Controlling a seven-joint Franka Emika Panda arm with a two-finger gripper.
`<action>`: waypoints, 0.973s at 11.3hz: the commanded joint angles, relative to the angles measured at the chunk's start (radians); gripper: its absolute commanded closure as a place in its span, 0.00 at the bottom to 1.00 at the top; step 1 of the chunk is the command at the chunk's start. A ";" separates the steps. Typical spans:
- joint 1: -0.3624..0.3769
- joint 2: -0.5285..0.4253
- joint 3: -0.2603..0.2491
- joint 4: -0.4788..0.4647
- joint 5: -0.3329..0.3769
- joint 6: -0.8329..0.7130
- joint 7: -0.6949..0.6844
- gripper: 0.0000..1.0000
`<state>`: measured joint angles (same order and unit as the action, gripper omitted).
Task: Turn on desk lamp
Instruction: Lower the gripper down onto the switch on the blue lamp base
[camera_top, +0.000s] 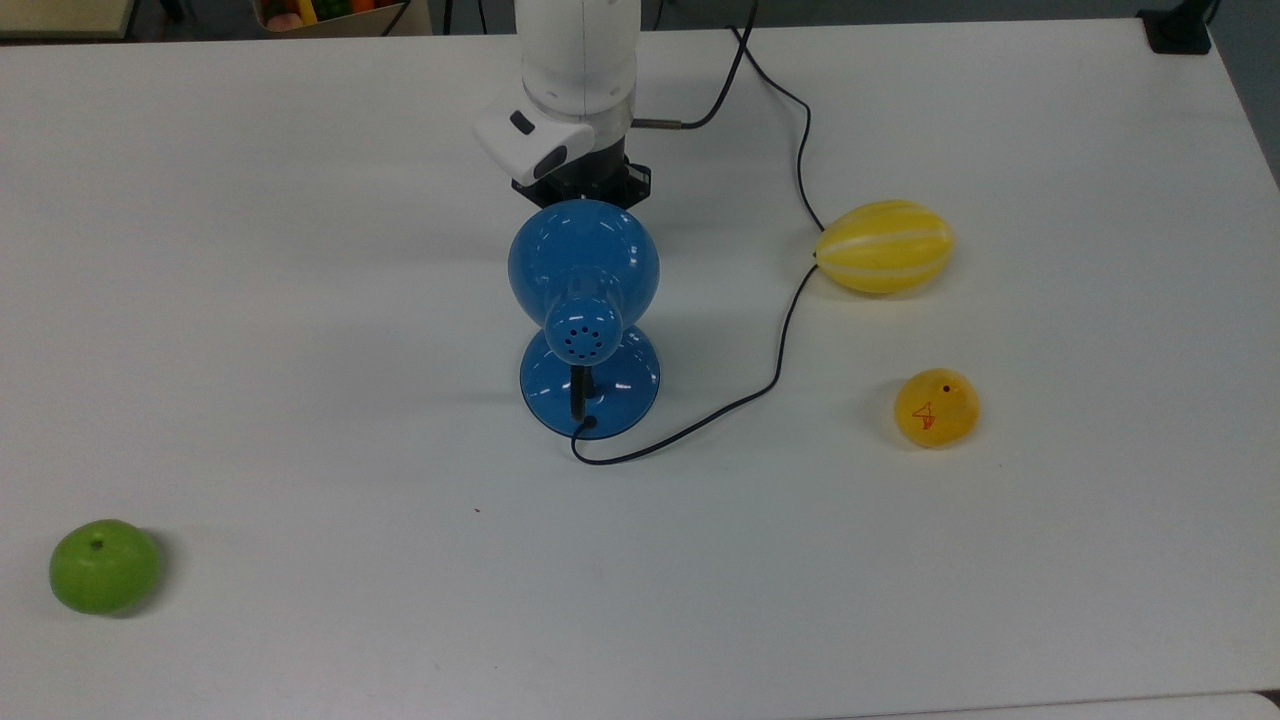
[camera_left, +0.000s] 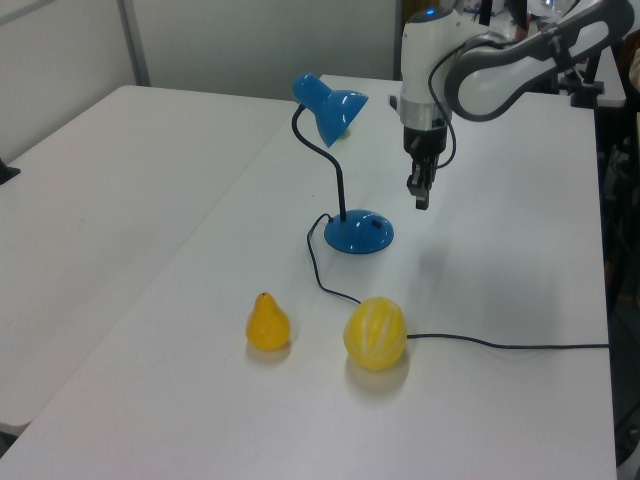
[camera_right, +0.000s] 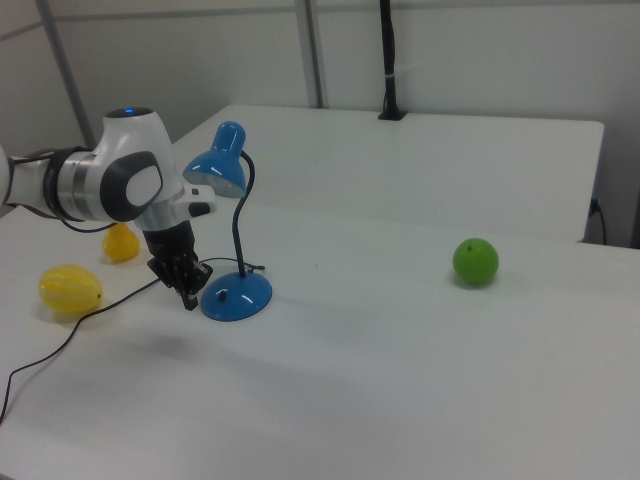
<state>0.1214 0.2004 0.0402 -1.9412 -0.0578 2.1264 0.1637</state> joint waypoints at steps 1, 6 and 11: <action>0.009 0.057 -0.002 -0.012 -0.022 0.128 0.045 1.00; 0.004 0.114 -0.002 -0.005 -0.022 0.302 0.060 1.00; 0.001 0.116 -0.002 0.005 -0.022 0.337 0.060 1.00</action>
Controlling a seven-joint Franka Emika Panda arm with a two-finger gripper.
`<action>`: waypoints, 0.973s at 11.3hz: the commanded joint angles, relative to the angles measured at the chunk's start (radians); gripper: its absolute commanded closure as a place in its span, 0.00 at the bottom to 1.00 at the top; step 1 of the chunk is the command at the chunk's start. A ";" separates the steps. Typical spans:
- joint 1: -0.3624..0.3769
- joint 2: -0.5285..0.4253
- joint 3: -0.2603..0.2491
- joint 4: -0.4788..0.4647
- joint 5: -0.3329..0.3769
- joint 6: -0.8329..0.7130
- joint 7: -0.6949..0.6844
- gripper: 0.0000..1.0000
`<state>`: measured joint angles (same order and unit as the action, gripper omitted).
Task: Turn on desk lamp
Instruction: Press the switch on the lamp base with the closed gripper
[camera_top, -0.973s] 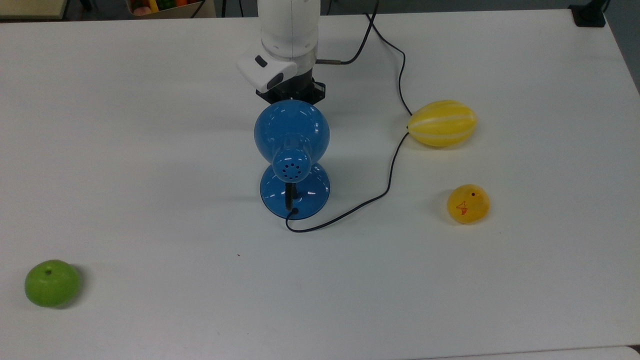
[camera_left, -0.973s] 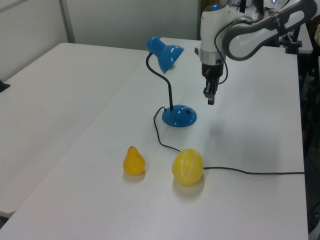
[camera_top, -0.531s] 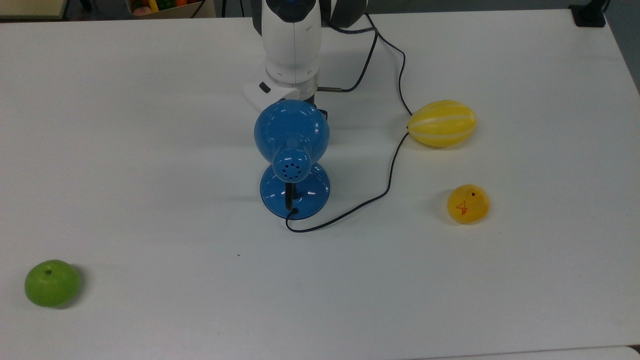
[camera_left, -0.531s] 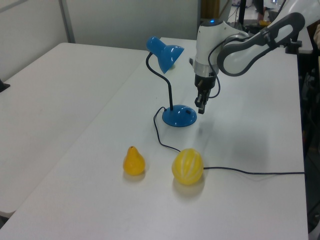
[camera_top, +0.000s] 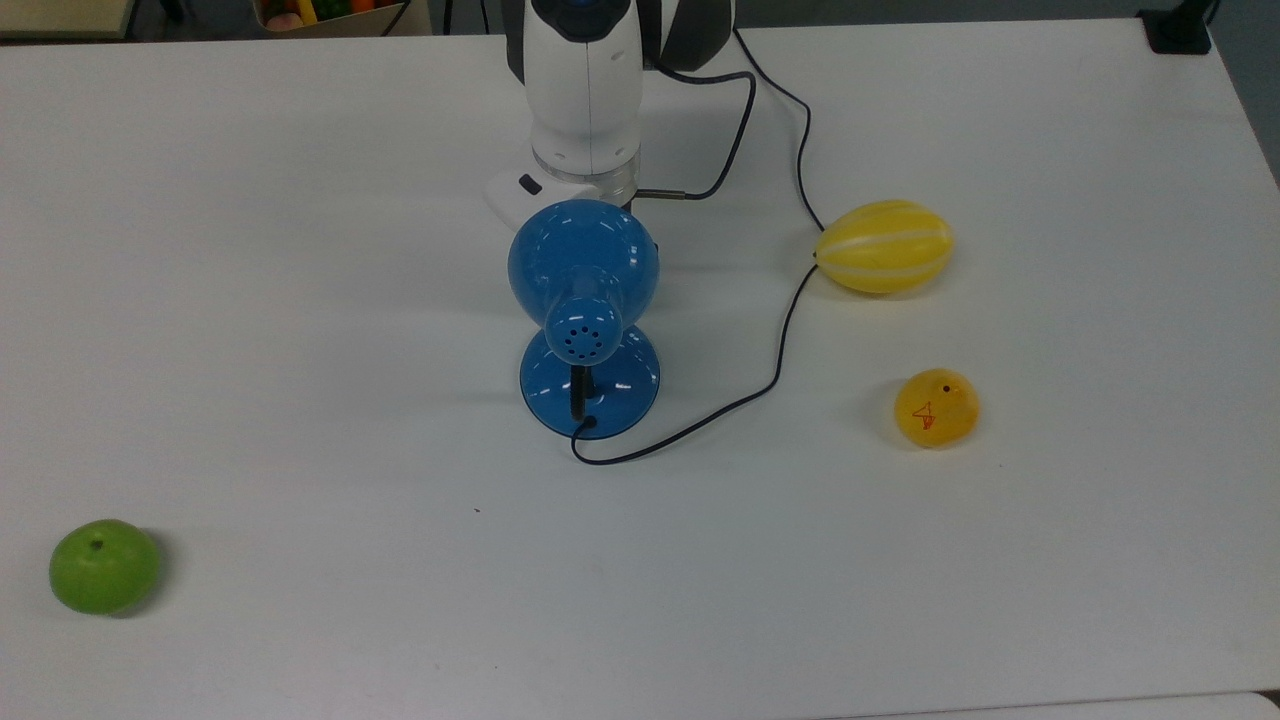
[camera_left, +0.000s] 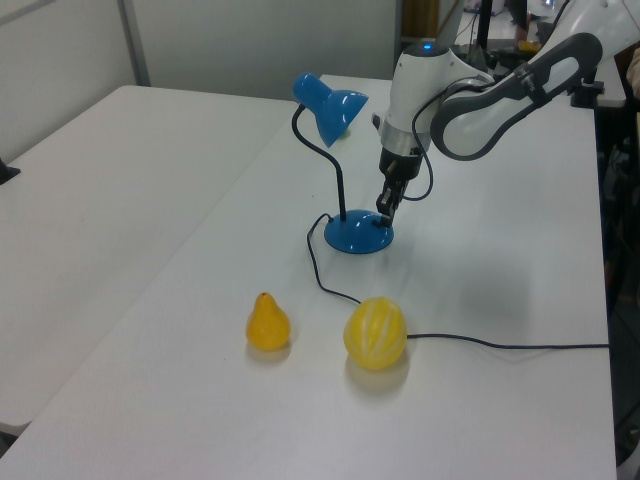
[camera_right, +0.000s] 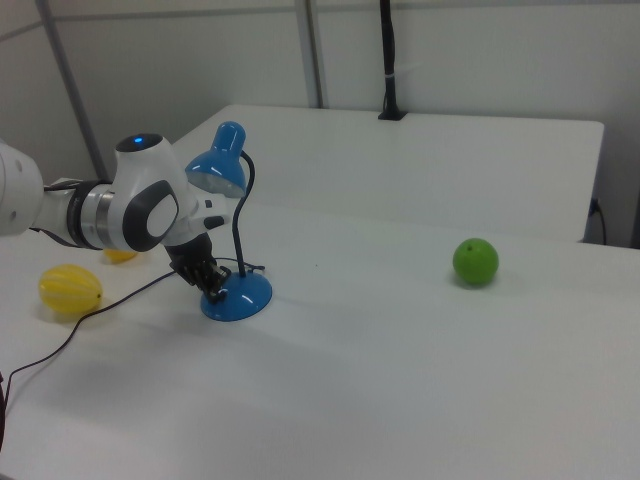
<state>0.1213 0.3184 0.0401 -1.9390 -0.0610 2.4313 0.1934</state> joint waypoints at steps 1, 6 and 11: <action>0.001 -0.001 -0.002 0.005 -0.019 0.037 0.029 1.00; -0.003 0.015 -0.002 0.017 -0.019 0.077 0.031 1.00; -0.005 0.030 -0.002 0.020 -0.019 0.092 0.031 1.00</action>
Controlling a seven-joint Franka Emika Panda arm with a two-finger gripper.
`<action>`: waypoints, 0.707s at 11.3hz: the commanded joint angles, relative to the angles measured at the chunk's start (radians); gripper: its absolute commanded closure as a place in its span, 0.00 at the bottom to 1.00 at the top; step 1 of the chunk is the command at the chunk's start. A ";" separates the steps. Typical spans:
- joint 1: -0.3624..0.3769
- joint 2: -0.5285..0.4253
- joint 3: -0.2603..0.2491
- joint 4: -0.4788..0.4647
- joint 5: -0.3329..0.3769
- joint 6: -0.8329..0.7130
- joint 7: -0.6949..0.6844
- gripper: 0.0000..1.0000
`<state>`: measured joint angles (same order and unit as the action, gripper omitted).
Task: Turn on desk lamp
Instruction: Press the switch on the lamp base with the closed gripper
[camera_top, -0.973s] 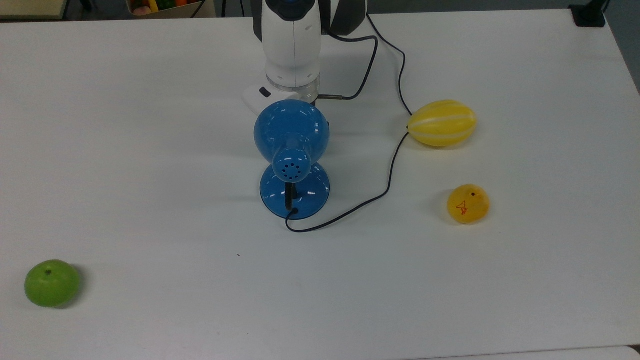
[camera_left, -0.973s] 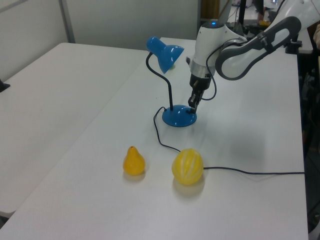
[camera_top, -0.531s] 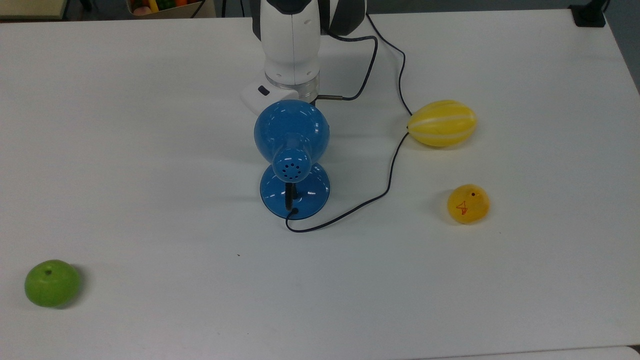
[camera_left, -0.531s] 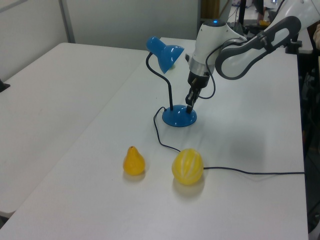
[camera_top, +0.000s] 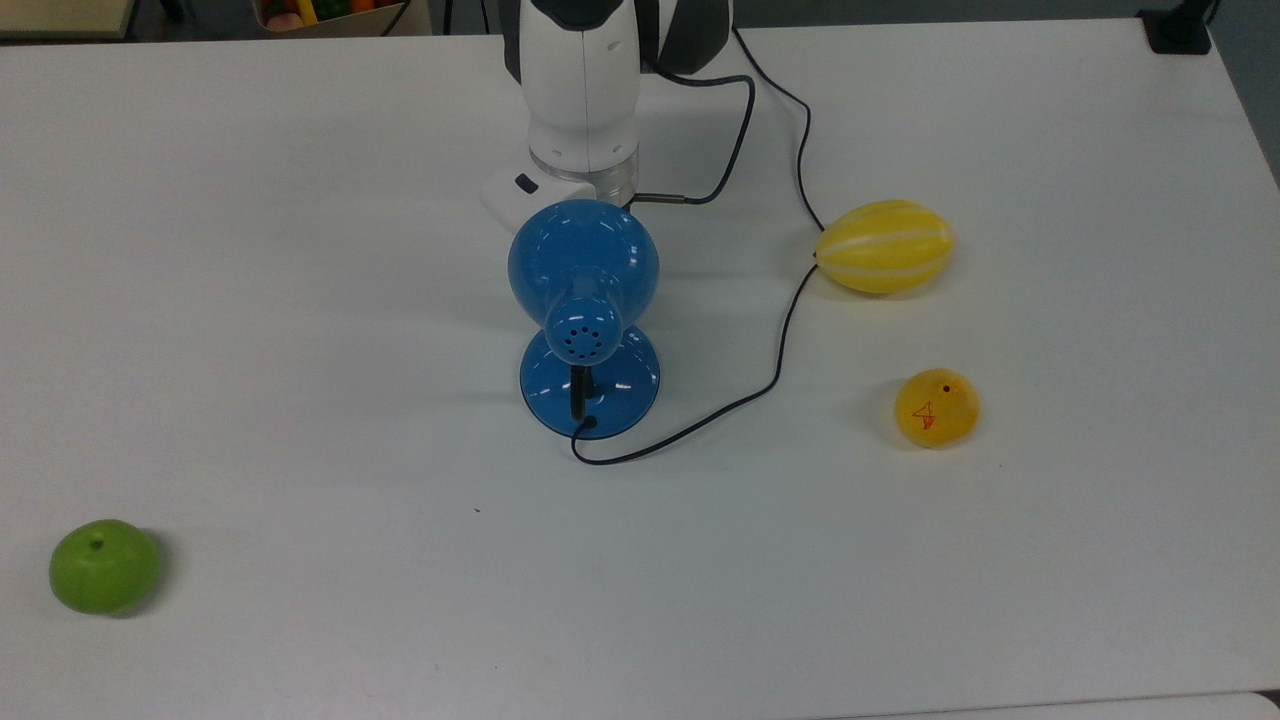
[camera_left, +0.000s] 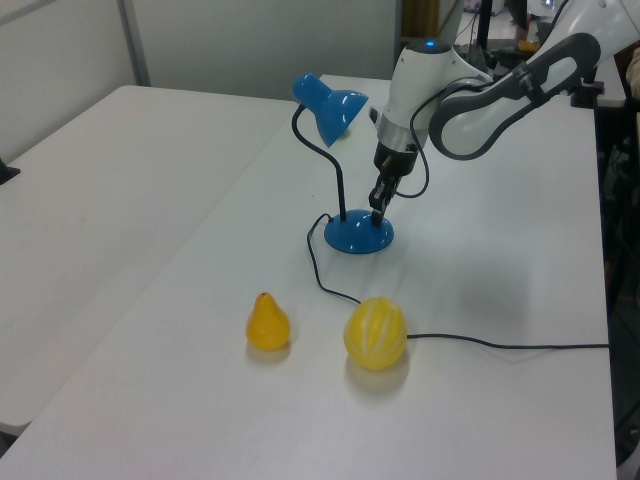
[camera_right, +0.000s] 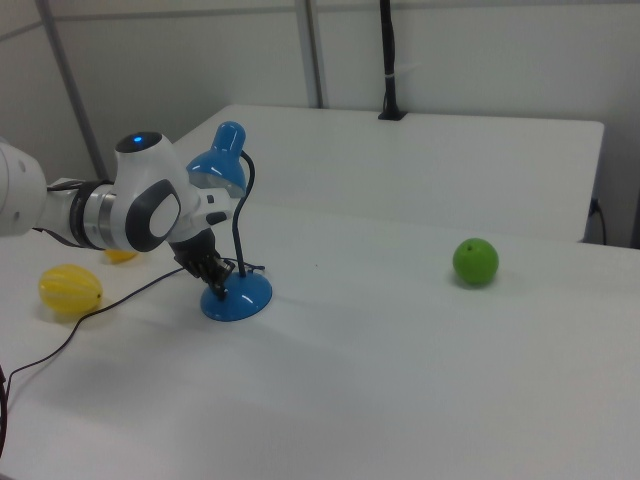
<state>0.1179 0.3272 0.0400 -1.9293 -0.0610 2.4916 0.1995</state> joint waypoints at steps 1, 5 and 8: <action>-0.001 0.023 -0.002 0.010 -0.019 0.032 0.023 1.00; -0.001 0.041 -0.002 0.024 -0.022 0.032 0.023 1.00; -0.001 0.065 -0.002 0.024 -0.034 0.056 0.024 1.00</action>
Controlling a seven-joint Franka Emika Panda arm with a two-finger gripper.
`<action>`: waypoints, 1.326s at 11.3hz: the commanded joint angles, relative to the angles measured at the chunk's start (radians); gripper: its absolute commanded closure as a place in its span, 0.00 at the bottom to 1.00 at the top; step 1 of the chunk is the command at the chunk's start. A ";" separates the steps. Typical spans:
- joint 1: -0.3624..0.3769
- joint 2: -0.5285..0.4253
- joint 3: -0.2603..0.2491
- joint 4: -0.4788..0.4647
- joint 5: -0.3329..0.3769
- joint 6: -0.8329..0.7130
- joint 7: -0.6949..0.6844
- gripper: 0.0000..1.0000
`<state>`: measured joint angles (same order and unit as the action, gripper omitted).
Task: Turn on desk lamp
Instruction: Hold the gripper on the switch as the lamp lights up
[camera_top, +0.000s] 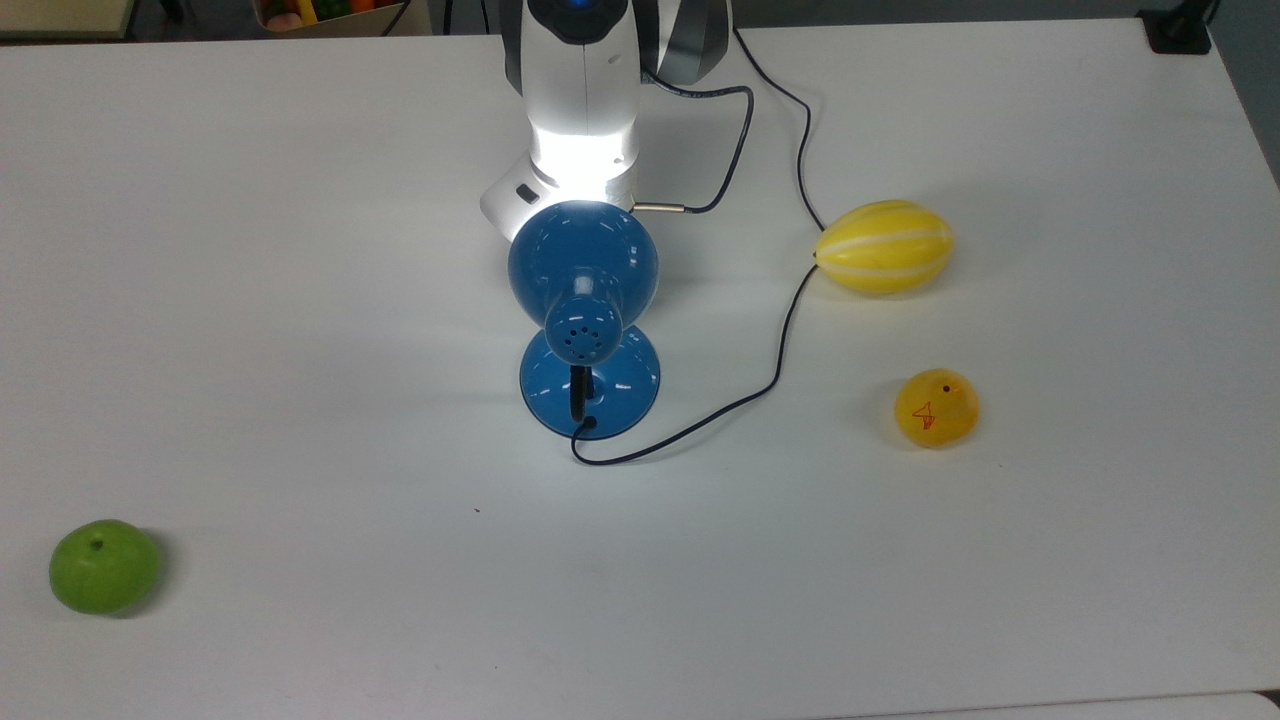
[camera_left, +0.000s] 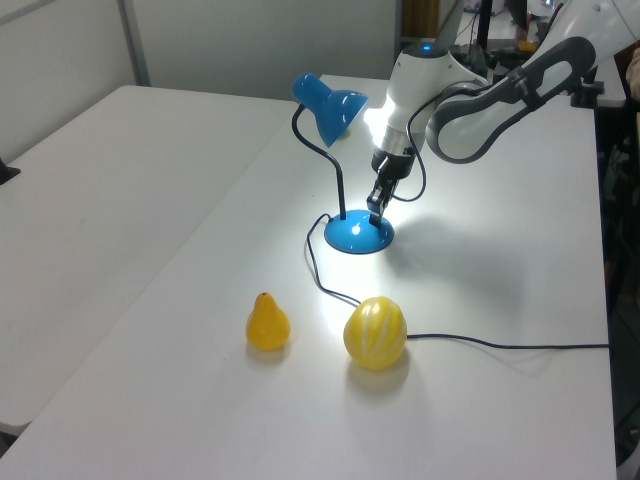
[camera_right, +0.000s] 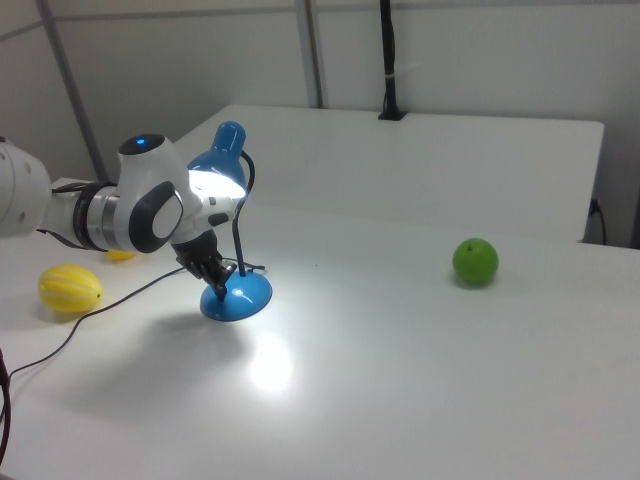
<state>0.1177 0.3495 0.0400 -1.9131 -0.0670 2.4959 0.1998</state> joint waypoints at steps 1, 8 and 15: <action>-0.001 0.043 -0.002 0.008 -0.028 0.052 0.023 1.00; -0.007 -0.021 -0.002 0.008 -0.027 -0.066 0.021 1.00; 0.000 -0.142 -0.002 0.006 -0.030 -0.357 0.020 1.00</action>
<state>0.1086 0.2836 0.0399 -1.8912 -0.0716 2.2631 0.1998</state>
